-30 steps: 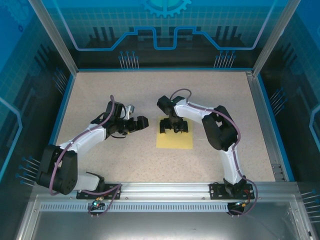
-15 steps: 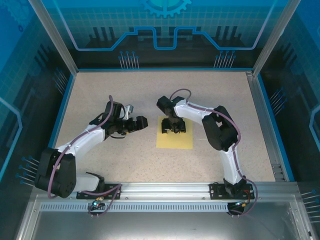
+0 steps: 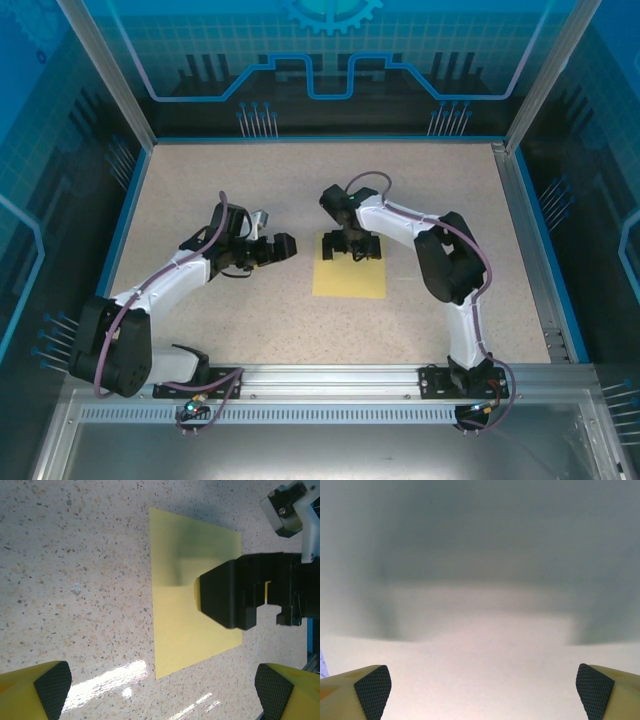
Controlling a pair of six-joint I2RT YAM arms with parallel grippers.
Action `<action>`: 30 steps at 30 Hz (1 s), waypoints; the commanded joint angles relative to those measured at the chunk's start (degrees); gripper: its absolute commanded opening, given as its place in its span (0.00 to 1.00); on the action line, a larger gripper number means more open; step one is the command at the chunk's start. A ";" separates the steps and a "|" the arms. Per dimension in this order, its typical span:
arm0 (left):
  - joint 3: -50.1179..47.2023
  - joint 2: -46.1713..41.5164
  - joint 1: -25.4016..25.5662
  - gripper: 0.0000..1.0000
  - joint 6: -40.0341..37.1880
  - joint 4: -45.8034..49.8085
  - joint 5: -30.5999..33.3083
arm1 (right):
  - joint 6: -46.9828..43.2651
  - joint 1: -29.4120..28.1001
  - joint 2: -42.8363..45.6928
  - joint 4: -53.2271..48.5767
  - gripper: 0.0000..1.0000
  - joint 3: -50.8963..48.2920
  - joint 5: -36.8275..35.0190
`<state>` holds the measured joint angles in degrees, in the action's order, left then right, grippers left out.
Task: Fold a paper plane with a square sheet of paper (pick it up from the middle)
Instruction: First fold in half a square sheet of paper at the center of the table.
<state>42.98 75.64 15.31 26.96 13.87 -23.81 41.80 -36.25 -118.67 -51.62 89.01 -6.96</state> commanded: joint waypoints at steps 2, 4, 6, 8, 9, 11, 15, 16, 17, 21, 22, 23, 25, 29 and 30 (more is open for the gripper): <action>1.80 0.70 0.94 0.98 -0.51 0.98 0.14 | 1.08 2.94 2.49 2.57 1.00 -5.02 0.85; 1.80 0.61 1.17 0.98 -0.50 0.98 0.28 | 1.15 4.76 4.67 4.32 0.99 -7.99 1.98; 1.61 0.70 1.21 0.98 -0.58 0.98 0.32 | 1.26 6.12 6.53 5.41 0.99 -10.42 2.30; 1.68 0.91 1.30 0.98 -0.59 1.06 0.22 | 0.99 7.21 8.35 6.16 0.99 -12.32 2.38; 1.71 1.07 1.39 0.99 -0.59 0.94 0.17 | 1.00 7.41 8.84 6.35 0.99 -12.77 2.49; 1.88 1.22 1.71 0.98 -0.50 0.81 0.15 | 0.85 7.45 9.32 6.92 0.99 -13.50 2.94; 3.43 2.40 3.11 0.98 -0.37 1.61 0.14 | 0.57 6.90 9.52 8.02 1.00 -14.13 3.76; 4.06 3.03 3.63 0.99 -0.50 2.00 0.34 | 0.41 6.87 9.51 8.09 0.99 -14.22 3.86; 4.36 3.55 4.20 0.98 -0.43 2.29 0.43 | 0.18 6.86 9.55 8.21 1.00 -14.44 4.09; 6.16 6.13 6.71 0.98 0.71 2.61 1.14 | -0.49 7.78 11.66 12.49 0.99 -17.91 7.17; 6.36 6.95 7.21 0.99 1.36 2.16 1.14 | -0.49 8.44 12.41 14.22 0.98 -19.38 8.88; 6.64 7.66 7.72 0.98 1.87 1.60 0.97 | -0.56 8.95 13.00 16.05 0.97 -20.61 10.69; 7.85 9.70 8.97 0.96 2.85 1.07 0.70 | -0.59 10.12 14.32 19.64 0.95 -23.33 13.87; 11.22 13.73 11.86 0.86 3.80 1.08 0.79 | -0.89 11.95 15.31 24.52 0.91 -26.81 18.77; 11.95 14.91 12.23 0.83 4.45 0.64 0.67 | -0.72 12.25 15.38 24.42 0.90 -27.04 18.73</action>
<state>52.05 88.49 26.20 29.47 14.70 -23.24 41.36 -25.02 -103.55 -31.86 63.88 5.63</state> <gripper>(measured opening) 0.849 0.909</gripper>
